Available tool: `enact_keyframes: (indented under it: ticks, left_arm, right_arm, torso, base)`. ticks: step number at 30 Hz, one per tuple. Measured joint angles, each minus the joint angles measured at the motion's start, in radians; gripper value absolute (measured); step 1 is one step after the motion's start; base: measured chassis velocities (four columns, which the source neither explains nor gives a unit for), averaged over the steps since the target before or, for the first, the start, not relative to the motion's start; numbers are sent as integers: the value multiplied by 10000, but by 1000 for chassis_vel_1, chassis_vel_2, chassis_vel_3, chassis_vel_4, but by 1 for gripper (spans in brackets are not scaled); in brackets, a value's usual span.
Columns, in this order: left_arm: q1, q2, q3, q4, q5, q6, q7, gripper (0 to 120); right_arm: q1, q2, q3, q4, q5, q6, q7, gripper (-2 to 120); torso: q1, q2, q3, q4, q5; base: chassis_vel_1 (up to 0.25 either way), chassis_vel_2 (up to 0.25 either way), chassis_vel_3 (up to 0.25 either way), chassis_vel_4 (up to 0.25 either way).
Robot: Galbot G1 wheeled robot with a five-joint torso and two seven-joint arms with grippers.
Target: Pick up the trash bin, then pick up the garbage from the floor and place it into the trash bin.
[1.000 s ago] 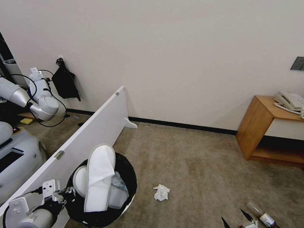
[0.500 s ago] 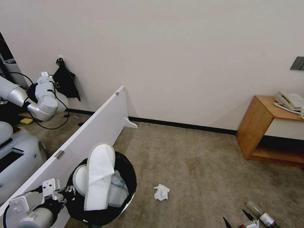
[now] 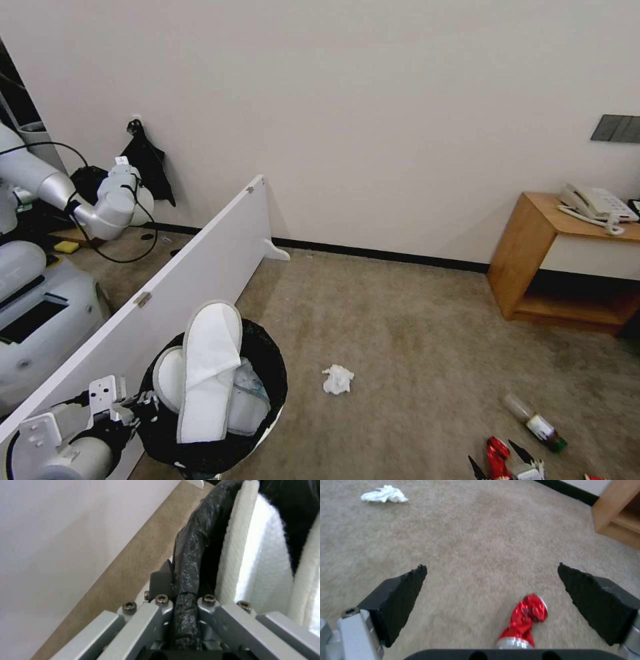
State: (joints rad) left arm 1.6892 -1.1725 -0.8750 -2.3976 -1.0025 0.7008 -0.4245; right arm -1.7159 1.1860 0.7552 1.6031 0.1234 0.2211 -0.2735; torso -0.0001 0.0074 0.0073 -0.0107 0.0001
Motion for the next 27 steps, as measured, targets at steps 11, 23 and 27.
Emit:
enact_keyframes:
  ticks: [11,23,27]
  left_arm:
    - [13,4,0,-6,-1,0,0,2]
    - [23,-1,1,-32,0,6,1,2]
    - [18,3,17,-71,8,17,-24,2]
  right_arm:
    - [108,12,-36,-136,0,175,-126,100]
    - [649,93,-354,-548,750,-222,252,100]
    - [1141,223,-634,-937,1205,-816,733,100]
  torso:
    - [0,0,0,-1,-3]
    - [1,0,3,-2,-3]
    - [1,0,3,-2,-1]
  base:
    - [109,-105,-109,107]
    - [0,0,0,0]
    - [0,0,0,0]
